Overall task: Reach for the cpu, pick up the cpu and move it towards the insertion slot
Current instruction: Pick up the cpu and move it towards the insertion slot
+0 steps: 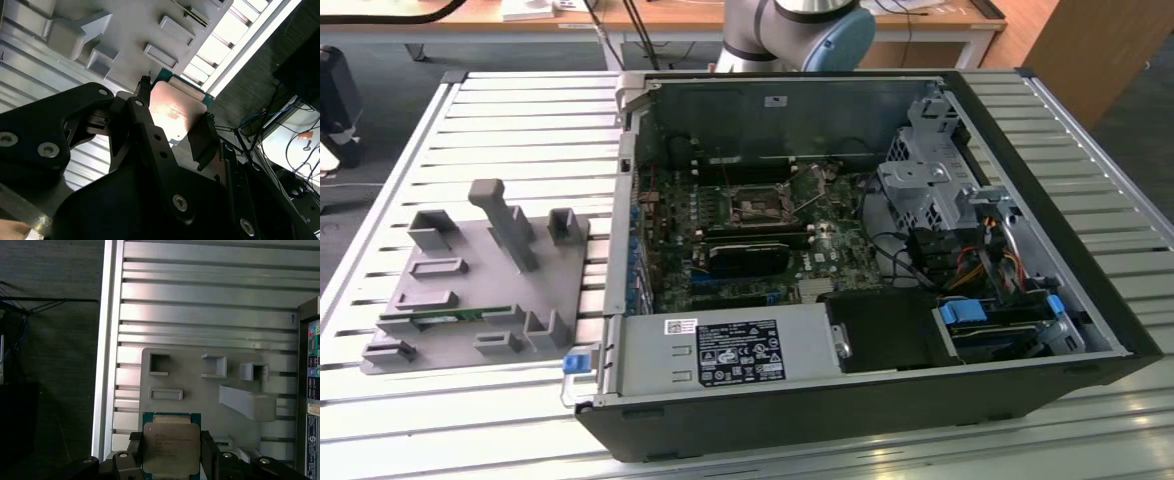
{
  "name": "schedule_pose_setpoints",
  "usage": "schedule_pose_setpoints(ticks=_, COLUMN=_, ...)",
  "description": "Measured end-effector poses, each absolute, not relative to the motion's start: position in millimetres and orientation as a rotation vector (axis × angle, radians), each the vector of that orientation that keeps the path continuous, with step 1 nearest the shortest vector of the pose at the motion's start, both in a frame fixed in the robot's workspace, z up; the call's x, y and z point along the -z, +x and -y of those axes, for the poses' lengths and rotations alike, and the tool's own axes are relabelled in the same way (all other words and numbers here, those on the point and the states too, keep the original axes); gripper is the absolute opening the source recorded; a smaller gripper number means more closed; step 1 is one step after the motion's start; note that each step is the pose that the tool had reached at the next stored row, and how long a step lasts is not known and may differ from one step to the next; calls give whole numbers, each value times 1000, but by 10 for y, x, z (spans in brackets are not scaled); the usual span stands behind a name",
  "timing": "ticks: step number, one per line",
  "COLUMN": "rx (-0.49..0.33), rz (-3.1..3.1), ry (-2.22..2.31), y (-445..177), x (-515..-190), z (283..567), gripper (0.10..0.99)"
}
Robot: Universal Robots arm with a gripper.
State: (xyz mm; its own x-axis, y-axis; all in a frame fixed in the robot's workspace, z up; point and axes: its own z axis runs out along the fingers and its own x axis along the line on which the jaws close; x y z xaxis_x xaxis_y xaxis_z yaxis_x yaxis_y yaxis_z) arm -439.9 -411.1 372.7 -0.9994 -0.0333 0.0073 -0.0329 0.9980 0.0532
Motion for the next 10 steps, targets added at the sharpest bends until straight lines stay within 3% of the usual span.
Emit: schedule_pose_setpoints(ticks=10, rx=83, rz=3132, ry=52, y=-4399, x=-3847, z=4111, gripper=545)
